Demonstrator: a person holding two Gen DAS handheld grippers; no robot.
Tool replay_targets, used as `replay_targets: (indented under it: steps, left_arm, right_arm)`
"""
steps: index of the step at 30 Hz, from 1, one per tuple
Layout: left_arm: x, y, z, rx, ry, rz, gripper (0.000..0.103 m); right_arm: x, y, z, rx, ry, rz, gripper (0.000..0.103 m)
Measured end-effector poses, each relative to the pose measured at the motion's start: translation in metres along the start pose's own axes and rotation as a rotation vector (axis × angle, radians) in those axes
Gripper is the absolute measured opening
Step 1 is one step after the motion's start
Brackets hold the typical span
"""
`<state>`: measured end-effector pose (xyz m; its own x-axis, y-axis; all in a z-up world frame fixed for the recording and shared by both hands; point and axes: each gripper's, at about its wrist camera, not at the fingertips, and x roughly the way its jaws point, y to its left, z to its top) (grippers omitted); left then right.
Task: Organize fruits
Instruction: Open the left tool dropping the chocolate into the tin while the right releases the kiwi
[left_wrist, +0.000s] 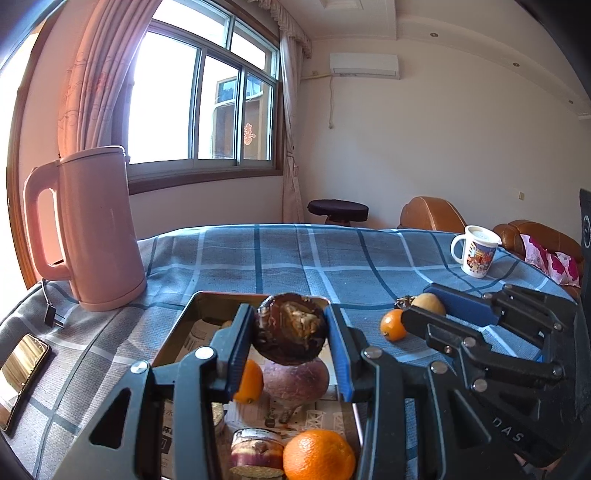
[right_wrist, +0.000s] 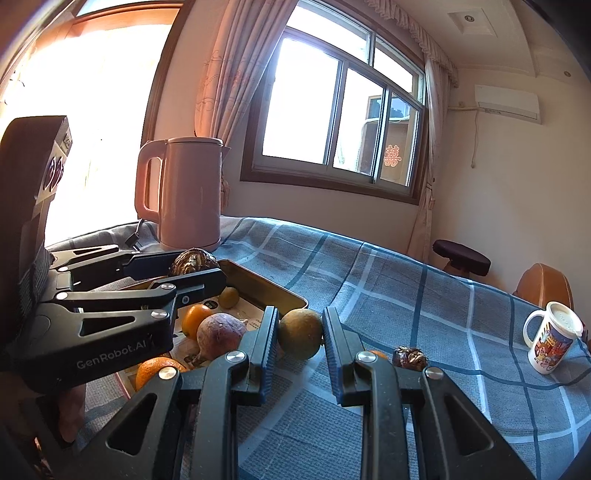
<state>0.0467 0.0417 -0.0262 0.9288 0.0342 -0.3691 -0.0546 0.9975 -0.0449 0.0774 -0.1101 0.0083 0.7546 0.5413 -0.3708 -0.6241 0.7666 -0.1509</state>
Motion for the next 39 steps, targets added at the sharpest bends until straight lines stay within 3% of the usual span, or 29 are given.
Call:
replay_targets:
  steps: [24, 39]
  left_arm:
    - [0.000, 0.047, -0.003, -0.048, 0.054, 0.076, 0.041]
    - [0.005, 0.066, -0.005, -0.087, 0.116, 0.088, 0.041]
  right_arm:
    - [0.018, 0.040, 0.010, -0.064, 0.018, 0.074, 0.026]
    - [0.037, 0.057, 0.012, -0.116, 0.086, 0.119, 0.026]
